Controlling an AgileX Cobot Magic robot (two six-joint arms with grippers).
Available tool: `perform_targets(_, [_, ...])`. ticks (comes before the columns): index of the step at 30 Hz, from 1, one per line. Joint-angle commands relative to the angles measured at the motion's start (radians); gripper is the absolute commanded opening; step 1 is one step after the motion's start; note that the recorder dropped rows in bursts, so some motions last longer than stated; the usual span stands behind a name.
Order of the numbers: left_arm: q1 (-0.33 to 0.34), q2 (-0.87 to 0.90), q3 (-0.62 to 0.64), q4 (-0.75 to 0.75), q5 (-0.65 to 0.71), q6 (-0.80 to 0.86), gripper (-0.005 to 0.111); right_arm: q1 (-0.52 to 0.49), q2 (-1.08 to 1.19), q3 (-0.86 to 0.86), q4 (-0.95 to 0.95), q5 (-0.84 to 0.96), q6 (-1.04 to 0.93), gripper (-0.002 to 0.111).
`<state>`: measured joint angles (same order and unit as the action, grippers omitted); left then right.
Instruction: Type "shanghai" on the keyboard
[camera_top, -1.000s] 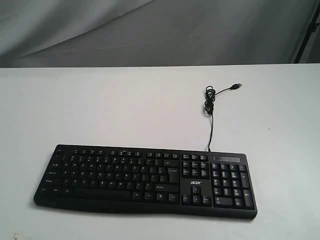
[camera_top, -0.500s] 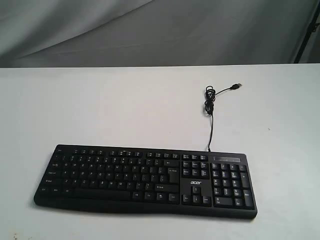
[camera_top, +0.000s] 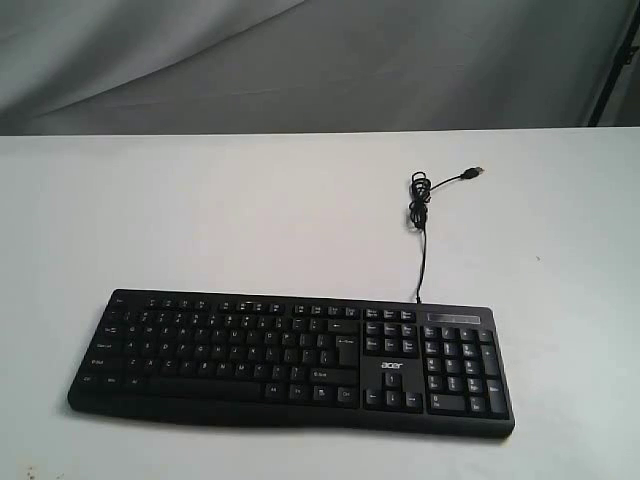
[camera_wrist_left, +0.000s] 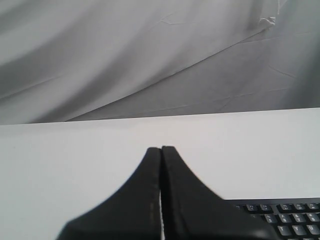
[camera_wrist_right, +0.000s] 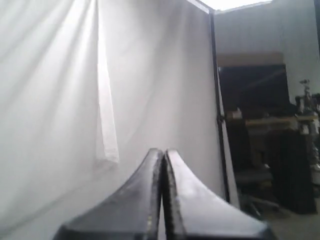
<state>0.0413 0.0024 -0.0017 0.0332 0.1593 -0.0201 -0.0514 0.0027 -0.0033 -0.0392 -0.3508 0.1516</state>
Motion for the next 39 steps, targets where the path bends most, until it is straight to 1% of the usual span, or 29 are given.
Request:
perform_targets(1, [-0.006, -0.002, 0.002, 0.000, -0.006, -0.003, 0.000, -0.007, -0.003, 0.003, -0.005, -0.290, 0.333, 0.000])
perform_targets(2, [-0.006, -0.002, 0.002, 0.000, -0.006, -0.003, 0.000, -0.007, -0.003, 0.003, -0.025, -0.331, 0.438, 0.000])
perform_targets(4, [-0.006, -0.002, 0.002, 0.000, -0.006, -0.003, 0.000, -0.007, -0.003, -0.042, -0.079, -0.289, 0.462, 0.000])
perform_targets(6, [-0.006, -0.002, 0.002, 0.000, -0.006, -0.003, 0.000, -0.007, 0.020, -0.119, -0.115, -0.196, 0.480, 0.000])
perform_targets(8, [-0.006, -0.002, 0.002, 0.000, -0.006, -0.003, 0.000, -0.007, 0.100, -0.227, -0.162, -0.078, 0.487, 0.000])
perform_targets(9, [-0.006, -0.002, 0.002, 0.000, -0.006, -0.003, 0.000, -0.007, 0.201, -0.335, -0.252, -0.006, 0.469, 0.000])
perform_targets(10, [-0.006, -0.002, 0.002, 0.000, -0.006, -0.003, 0.000, -0.007, 0.263, -0.387, -0.313, 0.028, 0.451, 0.000])
perform_targets(11, [-0.006, -0.002, 0.002, 0.000, -0.006, -0.003, 0.000, -0.007, 0.383, -0.469, -0.414, 0.069, 0.451, 0.000])
perform_targets(14, [-0.006, -0.002, 0.002, 0.000, -0.006, -0.003, 0.000, -0.007, 0.649, -0.633, -0.531, 0.140, 0.451, 0.000])
perform_targets(15, [-0.006, -0.002, 0.002, 0.000, -0.006, -0.003, 0.000, -0.007, 0.783, -0.729, -0.573, 0.198, 0.451, 0.000])
perform_targets(16, [-0.006, -0.002, 0.002, 0.000, -0.006, -0.003, 0.000, -0.007, 0.849, -0.780, -0.607, 0.233, 0.451, 0.000])
perform_targets(17, [-0.006, -0.002, 0.002, 0.000, -0.006, -0.003, 0.000, -0.007, 0.945, -0.854, -0.666, 0.313, 0.451, 0.000])
perform_targets(19, [-0.006, -0.002, 0.002, 0.000, -0.006, -0.003, 0.000, 0.004, 1.039, -0.968, -0.677, 0.453, 0.451, 0.000])
perform_targets(20, [-0.006, -0.002, 0.002, 0.000, -0.006, -0.003, 0.000, 0.019, 1.094, -1.041, -0.667, 0.581, 0.449, 0.000])
perform_targets(21, [-0.006, -0.002, 0.002, 0.000, -0.006, -0.003, 0.000, 0.053, 1.163, -1.136, -0.636, 0.755, 0.375, 0.000])
perform_targets(22, [-0.006, -0.002, 0.002, 0.000, -0.006, -0.003, 0.000, 0.087, 1.219, -1.213, -0.554, 0.883, 0.227, 0.000])
perform_targets(23, [-0.006, -0.002, 0.002, 0.000, -0.006, -0.003, 0.000, 0.117, 1.267, -1.283, -0.353, 0.982, -0.057, 0.000])
perform_targets(24, [-0.006, -0.002, 0.002, 0.000, -0.006, -0.003, 0.000, 0.132, 1.307, -1.339, -0.123, 1.034, -0.315, 0.000])
perform_targets(25, [-0.006, -0.002, 0.002, 0.000, -0.006, -0.003, 0.000, 0.145, 1.342, -1.383, 0.157, 1.088, -0.547, 0.000])
perform_targets(27, [-0.006, -0.002, 0.002, 0.000, -0.006, -0.003, 0.000, 0.168, 1.375, -1.399, 0.475, 1.126, -0.801, 0.000])
perform_targets(28, [-0.006, -0.002, 0.002, 0.000, -0.006, -0.003, 0.000, 0.182, 1.387, -1.399, 0.568, 1.131, -0.893, 0.000])
perform_targets(29, [-0.006, -0.002, 0.002, 0.000, -0.006, -0.003, 0.000, 0.205, 1.402, -1.399, 0.642, 1.135, -0.942, 0.000])
perform_targets(30, [-0.006, -0.002, 0.002, 0.000, -0.006, -0.003, 0.000, 0.237, 1.418, -1.399, 0.677, 1.137, -0.973, 0.000])
perform_targets(34, [-0.006, -0.002, 0.002, 0.000, -0.006, -0.003, 0.000, 0.393, 1.495, -1.399, 0.665, 1.085, -0.986, 0.000])
perform_targets(39, [-0.006, -0.002, 0.002, 0.000, -0.006, -0.003, 0.000, 0.582, 1.655, -1.400, 0.651, 0.987, -0.990, 0.000])
